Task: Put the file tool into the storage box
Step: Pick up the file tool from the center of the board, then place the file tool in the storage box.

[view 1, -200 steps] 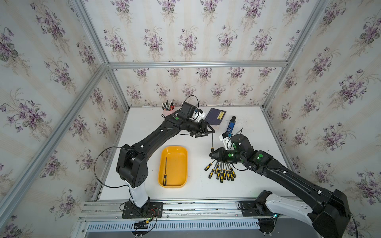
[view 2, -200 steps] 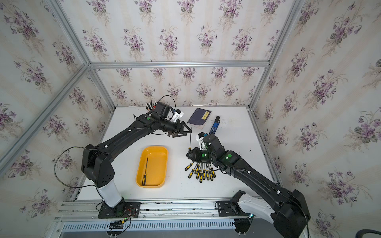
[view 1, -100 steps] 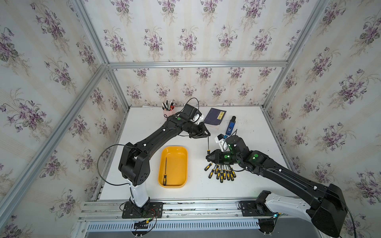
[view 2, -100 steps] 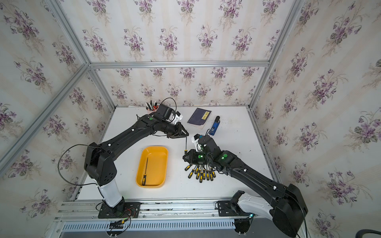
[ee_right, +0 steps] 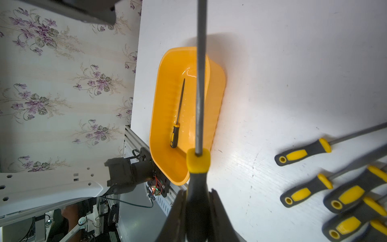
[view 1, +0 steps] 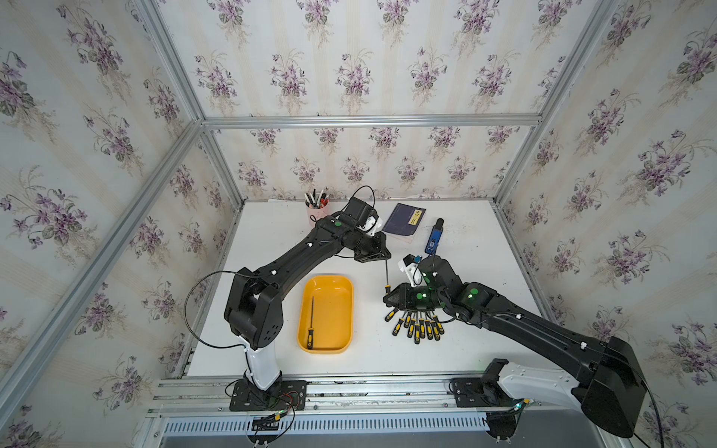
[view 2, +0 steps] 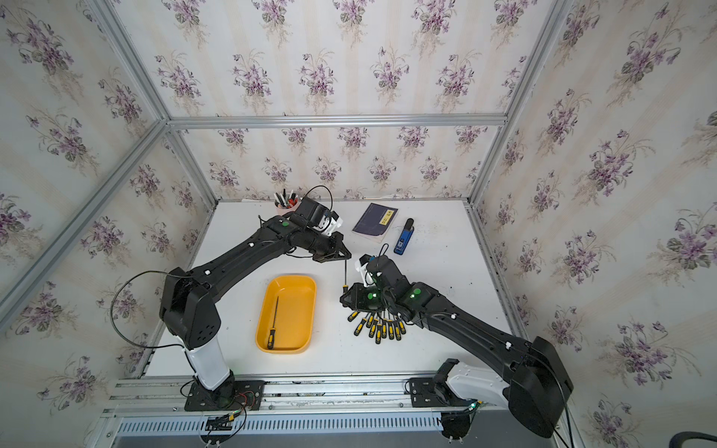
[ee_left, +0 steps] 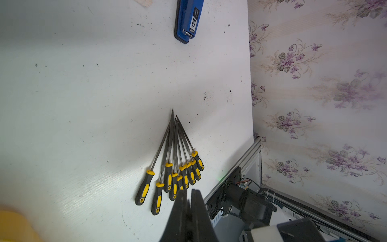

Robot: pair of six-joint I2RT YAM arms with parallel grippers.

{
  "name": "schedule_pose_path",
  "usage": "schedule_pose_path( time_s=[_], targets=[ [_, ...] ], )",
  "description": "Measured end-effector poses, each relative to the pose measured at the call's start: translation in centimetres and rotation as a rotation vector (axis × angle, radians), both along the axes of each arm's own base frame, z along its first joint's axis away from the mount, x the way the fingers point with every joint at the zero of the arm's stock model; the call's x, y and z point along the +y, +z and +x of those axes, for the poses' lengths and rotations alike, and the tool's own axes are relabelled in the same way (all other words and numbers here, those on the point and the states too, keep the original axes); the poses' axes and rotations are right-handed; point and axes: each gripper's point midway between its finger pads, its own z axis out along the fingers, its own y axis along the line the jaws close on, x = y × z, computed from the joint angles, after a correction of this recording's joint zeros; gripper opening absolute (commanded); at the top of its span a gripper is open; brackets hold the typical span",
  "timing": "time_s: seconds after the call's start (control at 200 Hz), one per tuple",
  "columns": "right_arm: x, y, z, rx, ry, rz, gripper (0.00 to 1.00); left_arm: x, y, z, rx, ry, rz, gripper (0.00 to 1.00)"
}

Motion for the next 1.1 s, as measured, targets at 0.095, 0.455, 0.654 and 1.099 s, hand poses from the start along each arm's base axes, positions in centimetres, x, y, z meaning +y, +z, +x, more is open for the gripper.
schedule_pose_path(
  time_s=[0.095, 0.455, 0.654, 1.099],
  targets=[
    [0.1, 0.0, 0.1, -0.002, 0.002, 0.003, 0.29, 0.2, 0.1, 0.1, -0.011, 0.001, 0.013, 0.0],
    [0.2, 1.1, 1.2, -0.042, -0.013, -0.024, 0.98, 4.8, 1.2, -0.6, -0.051, 0.006, 0.125, 0.0],
    [-0.4, 1.2, 1.9, -0.062, -0.034, -0.07, 0.98, 10.4, -0.3, -1.4, -0.035, 0.05, 0.251, 0.0],
    [-1.7, 0.3, 1.7, -0.055, -0.062, -0.116, 0.97, 18.5, -7.1, -3.9, 0.069, 0.081, 0.562, 0.0]
  ],
)
